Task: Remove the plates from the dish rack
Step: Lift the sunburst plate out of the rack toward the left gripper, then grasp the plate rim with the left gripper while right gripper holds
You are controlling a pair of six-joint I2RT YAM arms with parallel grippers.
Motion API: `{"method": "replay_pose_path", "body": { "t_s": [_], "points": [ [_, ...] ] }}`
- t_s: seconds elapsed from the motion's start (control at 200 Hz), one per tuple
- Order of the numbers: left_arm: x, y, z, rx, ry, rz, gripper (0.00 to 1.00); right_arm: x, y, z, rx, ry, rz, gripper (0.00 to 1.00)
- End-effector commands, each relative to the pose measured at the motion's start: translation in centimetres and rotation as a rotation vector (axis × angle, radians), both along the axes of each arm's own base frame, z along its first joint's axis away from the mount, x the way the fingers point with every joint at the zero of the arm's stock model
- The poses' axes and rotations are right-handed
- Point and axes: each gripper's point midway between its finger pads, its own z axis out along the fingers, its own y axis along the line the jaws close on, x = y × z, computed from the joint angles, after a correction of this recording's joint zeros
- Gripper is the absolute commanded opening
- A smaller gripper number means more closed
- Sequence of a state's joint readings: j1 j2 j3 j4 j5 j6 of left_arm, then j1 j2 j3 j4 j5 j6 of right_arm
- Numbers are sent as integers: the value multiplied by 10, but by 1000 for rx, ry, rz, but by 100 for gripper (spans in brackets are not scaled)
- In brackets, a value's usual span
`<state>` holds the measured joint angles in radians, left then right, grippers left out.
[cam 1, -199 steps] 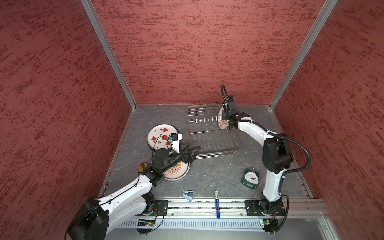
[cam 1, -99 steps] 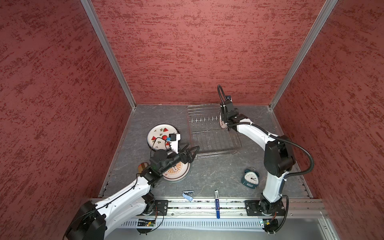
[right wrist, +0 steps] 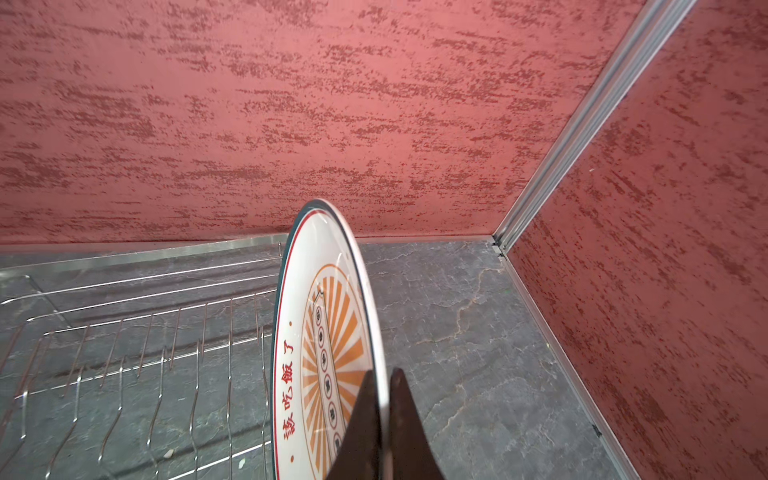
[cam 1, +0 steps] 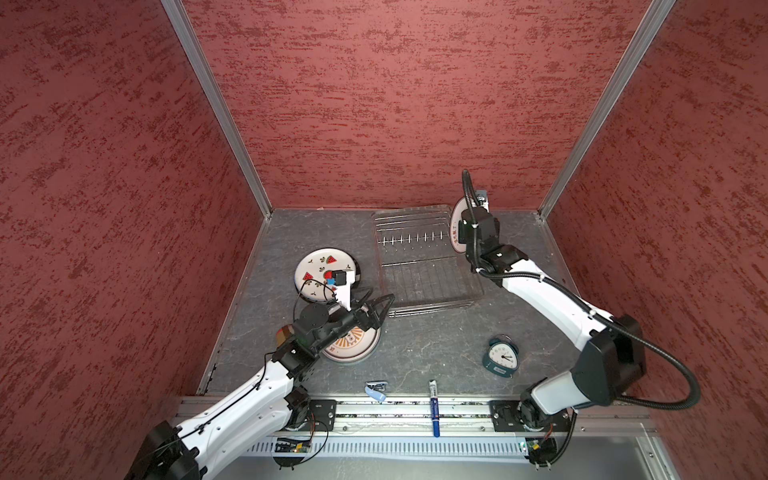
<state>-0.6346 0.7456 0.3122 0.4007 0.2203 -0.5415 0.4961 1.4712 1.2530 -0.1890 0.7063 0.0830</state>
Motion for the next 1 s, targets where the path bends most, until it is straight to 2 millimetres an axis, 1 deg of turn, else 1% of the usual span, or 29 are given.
{"method": "replay_pose_path", "body": {
  "t_s": [0.0,0.075,0.13,0.23,0.296,0.426,0.496,0.641,0.731,0.842,0.947,0.997],
  "points": [
    [-11,-4,-2,11,-3,-58,99,-24,0,43,133,-144,61,3],
    [-18,-7,3,-10,-6,-90,99,-45,7,52,225,-182,161,3],
    [-21,-6,5,-24,-6,-94,99,-61,16,60,295,-208,259,3],
    [-22,-3,6,-27,-13,-82,99,-86,35,66,397,-226,425,2],
    [-24,-3,4,-17,-18,-86,99,-102,49,66,456,-232,538,2],
    [-31,-9,2,-13,-7,-142,99,-130,72,64,553,-237,728,2],
    [-34,-10,2,-14,1,-162,99,-142,82,58,596,-230,812,2],
    [-30,-6,-5,-17,19,-129,99,-163,100,41,681,-209,958,2],
    [-29,-8,-8,-25,32,-130,99,-173,109,31,732,-192,1026,2],
    [-28,-11,-11,-29,47,-142,99,-177,111,18,780,-188,1047,2],
    [-23,-12,-18,-16,70,-124,99,-179,112,7,820,-191,1051,2],
    [-21,-12,-18,-22,74,-118,99,-180,113,2,846,-192,1056,2]
  ]
}}
